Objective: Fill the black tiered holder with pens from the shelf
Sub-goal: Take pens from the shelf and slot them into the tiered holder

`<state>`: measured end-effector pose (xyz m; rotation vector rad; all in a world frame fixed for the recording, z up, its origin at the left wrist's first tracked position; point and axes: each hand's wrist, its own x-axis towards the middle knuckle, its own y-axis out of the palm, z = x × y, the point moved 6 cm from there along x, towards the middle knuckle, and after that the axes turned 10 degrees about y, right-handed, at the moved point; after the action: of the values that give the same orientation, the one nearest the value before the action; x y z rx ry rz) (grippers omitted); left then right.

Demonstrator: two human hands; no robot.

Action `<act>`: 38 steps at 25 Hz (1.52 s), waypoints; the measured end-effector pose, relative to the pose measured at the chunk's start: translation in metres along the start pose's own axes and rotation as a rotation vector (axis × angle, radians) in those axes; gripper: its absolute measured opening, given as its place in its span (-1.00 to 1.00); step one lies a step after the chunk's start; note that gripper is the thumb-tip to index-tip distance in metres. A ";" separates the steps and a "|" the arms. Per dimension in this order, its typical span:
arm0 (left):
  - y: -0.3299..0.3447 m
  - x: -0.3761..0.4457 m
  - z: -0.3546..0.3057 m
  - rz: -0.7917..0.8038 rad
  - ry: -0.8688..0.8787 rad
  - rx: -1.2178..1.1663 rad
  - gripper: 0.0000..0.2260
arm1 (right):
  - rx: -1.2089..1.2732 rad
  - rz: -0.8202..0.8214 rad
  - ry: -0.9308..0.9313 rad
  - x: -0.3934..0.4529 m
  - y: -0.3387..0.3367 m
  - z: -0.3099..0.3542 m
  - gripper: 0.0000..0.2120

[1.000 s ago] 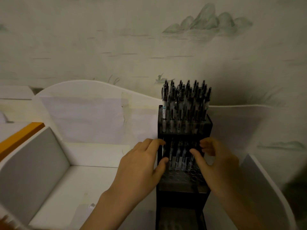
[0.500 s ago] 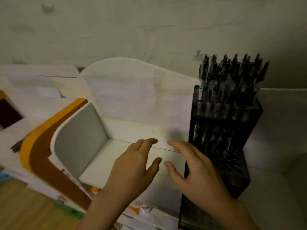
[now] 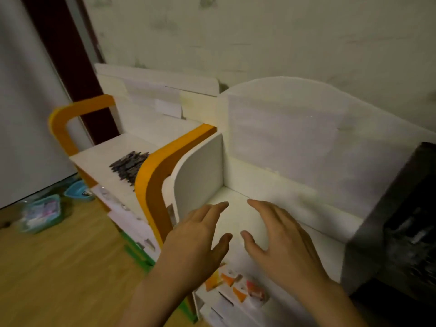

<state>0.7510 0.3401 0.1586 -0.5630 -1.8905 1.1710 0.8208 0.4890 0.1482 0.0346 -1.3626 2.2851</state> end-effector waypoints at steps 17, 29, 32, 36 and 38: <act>-0.159 -0.106 0.334 -0.197 -0.056 0.003 -0.46 | -0.022 -0.080 -0.155 0.089 0.193 0.325 -0.43; -0.143 -0.069 0.508 -0.177 -0.167 -0.084 -0.45 | -0.014 -0.047 -0.013 0.228 0.302 0.362 -0.48; -0.135 -0.026 0.541 -0.137 -0.140 -0.062 -0.46 | -0.015 -0.052 0.076 0.268 0.317 0.347 -0.48; -0.107 0.045 0.567 -0.053 -0.023 -0.070 -0.48 | -0.054 -0.088 0.214 0.312 0.329 0.315 -0.47; -0.080 0.071 0.575 -0.003 0.005 -0.126 -0.49 | -0.090 -0.092 0.283 0.323 0.333 0.298 -0.45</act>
<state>0.2403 0.0575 0.1269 -0.6310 -1.9696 1.0526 0.3335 0.2336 0.1078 -0.2423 -1.2852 2.0589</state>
